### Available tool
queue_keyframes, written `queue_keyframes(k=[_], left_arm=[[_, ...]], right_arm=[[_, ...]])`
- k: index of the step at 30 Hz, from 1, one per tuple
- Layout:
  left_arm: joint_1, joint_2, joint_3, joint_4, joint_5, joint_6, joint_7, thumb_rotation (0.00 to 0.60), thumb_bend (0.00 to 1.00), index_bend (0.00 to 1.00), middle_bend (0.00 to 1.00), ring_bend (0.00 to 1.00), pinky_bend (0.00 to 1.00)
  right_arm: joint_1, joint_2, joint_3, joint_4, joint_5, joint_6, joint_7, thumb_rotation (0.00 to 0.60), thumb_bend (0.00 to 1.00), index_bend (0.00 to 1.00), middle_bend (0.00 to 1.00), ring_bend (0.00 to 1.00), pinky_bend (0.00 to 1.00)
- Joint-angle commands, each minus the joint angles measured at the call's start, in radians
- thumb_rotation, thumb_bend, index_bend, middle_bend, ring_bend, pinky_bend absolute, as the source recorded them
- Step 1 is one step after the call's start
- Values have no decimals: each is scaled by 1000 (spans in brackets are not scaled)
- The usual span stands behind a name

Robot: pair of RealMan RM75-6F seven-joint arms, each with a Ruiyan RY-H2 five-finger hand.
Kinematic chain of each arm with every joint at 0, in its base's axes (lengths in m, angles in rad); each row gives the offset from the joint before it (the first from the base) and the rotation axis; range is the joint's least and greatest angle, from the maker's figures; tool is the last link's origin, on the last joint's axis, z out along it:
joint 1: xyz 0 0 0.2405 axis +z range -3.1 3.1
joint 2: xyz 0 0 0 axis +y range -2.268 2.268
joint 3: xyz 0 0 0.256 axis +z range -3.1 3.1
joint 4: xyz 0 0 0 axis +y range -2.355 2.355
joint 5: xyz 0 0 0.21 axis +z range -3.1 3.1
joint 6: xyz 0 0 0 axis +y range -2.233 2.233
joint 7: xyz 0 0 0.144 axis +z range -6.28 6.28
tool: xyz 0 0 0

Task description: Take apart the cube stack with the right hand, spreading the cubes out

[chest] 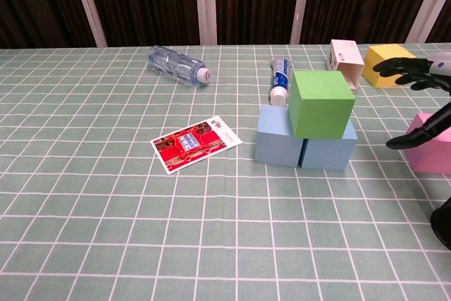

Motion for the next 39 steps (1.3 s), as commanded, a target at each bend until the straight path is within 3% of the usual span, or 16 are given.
queue_keyframes(k=[1,15,19,23,26,30,34,39], left_arm=[[0,1,0,0,-1,0,-3,600,183,78,0,0,0],[2,10,-5,6,-8,-1,-33,600,183,78,0,0,0],[2,14,-7,9,-13,-1,-48,600,183,78,0,0,0],[1,15,-8,11,-14,-4,-53,600,183,78,0,0,0],[-2,15,-8,10,-15,-9,-50,600,183,78,0,0,0],[-5,14,-6,7,-12,-14,-40,600,184,78,0,0,0],[-3,14,-7,6,-14,-11,-42,600,183,77,0,0,0],[0,17,-8,9,-16,-8,-54,600,183,78,0,0,0]], right_arm=[[52,-39,15,-4,90,27,-75,600,33,0,55,24,0],[204,-211,44,95,351,113,-255,600,33,0,106,24,0],[222,-253,46,150,371,128,-258,600,34,0,291,79,0],[226,-290,46,202,359,163,-252,600,33,2,522,266,0],[222,-306,56,213,335,179,-225,600,32,22,638,363,0],[217,-321,62,218,302,198,-198,600,33,40,728,422,0],[222,-338,82,224,302,209,-190,600,33,47,743,425,0],[255,-351,150,218,326,238,-209,600,33,48,743,425,0]])
